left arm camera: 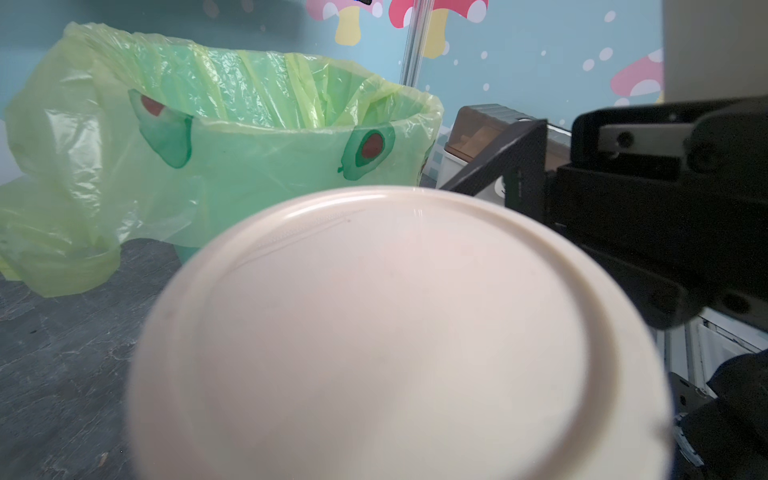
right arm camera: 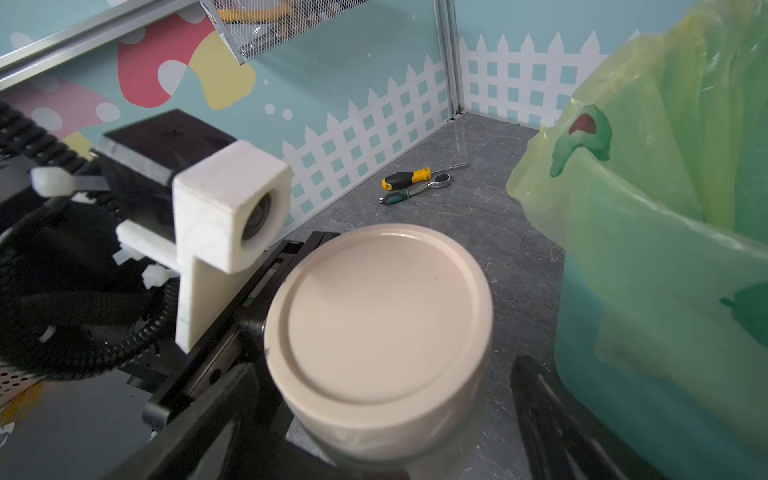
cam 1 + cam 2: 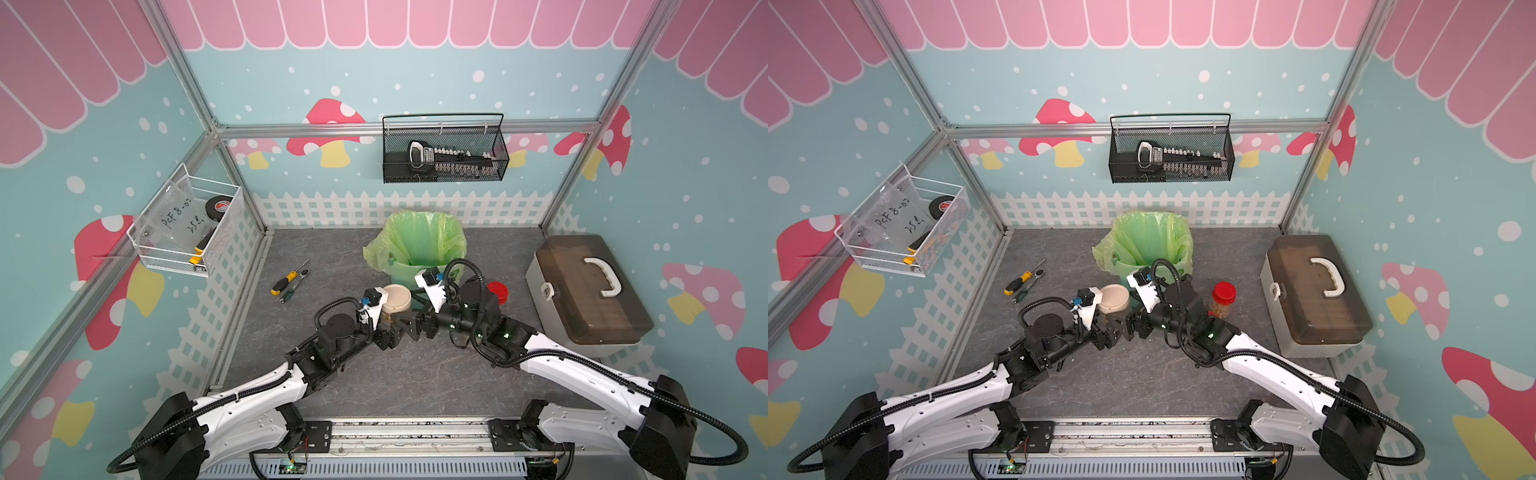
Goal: Empty moldy peanuts from jars
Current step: Unscrew the lid from the jar.
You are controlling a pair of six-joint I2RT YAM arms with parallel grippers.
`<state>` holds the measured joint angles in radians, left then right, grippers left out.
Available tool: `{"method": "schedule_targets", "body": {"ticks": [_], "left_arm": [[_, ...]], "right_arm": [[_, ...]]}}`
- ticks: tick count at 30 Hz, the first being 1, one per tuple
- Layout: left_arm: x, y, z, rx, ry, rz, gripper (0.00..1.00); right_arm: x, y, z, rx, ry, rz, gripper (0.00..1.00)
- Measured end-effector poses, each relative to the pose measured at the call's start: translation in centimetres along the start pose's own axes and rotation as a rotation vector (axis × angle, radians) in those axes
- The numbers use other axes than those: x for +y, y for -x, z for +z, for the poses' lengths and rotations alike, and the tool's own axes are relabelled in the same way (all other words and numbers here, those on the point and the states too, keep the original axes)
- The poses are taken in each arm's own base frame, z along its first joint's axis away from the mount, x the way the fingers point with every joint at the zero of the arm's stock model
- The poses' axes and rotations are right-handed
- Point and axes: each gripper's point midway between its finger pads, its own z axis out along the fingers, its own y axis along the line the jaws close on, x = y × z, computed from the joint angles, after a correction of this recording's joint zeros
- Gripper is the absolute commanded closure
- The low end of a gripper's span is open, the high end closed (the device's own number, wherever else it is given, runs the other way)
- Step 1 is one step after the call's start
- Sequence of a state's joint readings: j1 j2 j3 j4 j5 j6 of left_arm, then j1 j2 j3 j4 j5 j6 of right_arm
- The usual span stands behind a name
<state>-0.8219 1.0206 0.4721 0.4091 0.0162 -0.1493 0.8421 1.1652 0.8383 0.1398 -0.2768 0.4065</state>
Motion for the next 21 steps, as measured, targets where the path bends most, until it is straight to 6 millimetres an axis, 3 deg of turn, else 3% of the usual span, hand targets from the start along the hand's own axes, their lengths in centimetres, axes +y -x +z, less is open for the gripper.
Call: {"method": "schedule_targets", "body": {"ticks": [12, 21], "left_arm": [[-0.9, 0.7, -0.8, -0.023, -0.026, 0.007, 0.63], [-0.9, 1.5, -1.5, -0.055, -0.021, 0.007, 0.63]], "right_arm": [[0.6, 1.1, 1.0, -0.036, -0.005, -0.011, 0.05], [0.7, 1.8, -1.2, -0.062, -0.045, -0.054, 0.04]]}}
